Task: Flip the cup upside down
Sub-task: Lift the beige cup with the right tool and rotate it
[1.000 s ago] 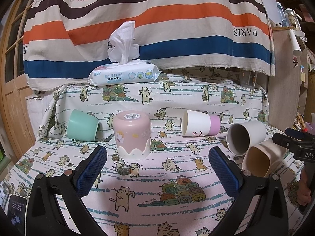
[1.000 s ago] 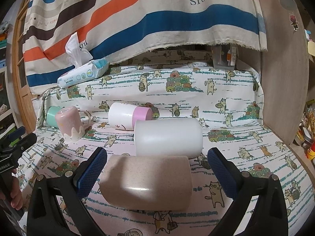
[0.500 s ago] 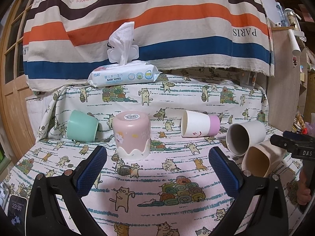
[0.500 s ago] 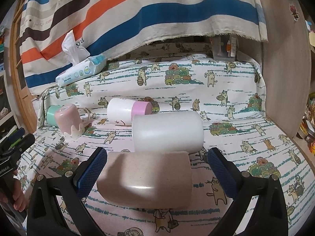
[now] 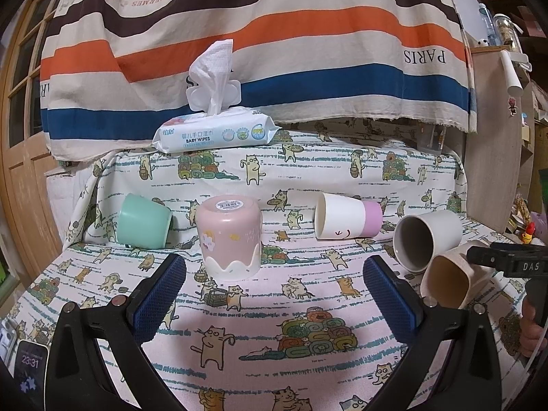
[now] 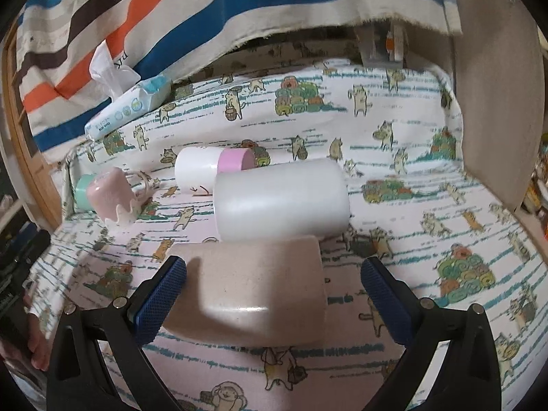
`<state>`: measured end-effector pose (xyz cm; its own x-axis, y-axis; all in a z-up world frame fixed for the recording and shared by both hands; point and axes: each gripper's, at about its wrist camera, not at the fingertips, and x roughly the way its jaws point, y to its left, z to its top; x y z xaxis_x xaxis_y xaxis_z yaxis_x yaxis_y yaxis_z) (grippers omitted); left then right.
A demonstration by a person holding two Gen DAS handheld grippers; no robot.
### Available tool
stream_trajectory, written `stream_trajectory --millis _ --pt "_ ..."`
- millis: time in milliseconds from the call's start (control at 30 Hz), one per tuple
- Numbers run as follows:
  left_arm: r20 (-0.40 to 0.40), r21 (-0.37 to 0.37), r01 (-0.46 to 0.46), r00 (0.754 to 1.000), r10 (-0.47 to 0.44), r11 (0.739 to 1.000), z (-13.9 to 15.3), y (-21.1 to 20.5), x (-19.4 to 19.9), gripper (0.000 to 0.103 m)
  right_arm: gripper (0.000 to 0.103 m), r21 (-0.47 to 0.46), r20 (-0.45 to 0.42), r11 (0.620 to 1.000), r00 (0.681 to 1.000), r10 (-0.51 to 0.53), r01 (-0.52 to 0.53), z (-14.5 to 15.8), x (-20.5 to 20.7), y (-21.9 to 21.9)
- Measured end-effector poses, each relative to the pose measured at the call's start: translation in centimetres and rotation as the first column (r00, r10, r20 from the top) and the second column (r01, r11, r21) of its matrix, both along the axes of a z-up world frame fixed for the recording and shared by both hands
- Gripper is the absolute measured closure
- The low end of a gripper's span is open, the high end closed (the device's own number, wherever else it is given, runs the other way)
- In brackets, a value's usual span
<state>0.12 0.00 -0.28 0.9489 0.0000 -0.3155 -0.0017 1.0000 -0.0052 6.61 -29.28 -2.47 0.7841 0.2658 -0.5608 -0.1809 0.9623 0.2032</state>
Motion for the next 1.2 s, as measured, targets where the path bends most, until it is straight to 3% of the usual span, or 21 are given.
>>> stream_trajectory --millis 233,633,833,1067,1200 --pt "-0.001 -0.001 0.000 1.000 0.000 1.000 0.0 0.0 0.0 0.000 0.000 0.093 -0.079 0.994 0.995 0.065 -0.057 -0.8 -0.1 0.0" --pt "0.005 0.002 -0.005 1.000 0.005 1.000 0.3 0.2 0.0 0.000 0.001 0.008 -0.084 0.986 0.982 0.167 -0.167 -0.7 -2.9 3.7" --pt "0.005 0.002 -0.006 1.000 0.006 1.000 0.3 0.3 0.0 0.000 0.010 -0.025 -0.080 0.965 0.963 0.259 -0.262 -0.7 -4.2 6.4" --pt "0.005 0.002 -0.004 1.000 0.004 1.000 0.2 0.3 0.0 0.000 0.011 -0.156 0.005 0.972 0.984 0.181 -0.178 0.5 -4.1 7.0" --pt "0.005 0.002 -0.005 1.000 0.005 1.000 0.2 0.3 0.0 0.000 0.008 -0.255 -0.005 0.947 0.979 0.203 -0.198 0.9 -2.3 7.5"
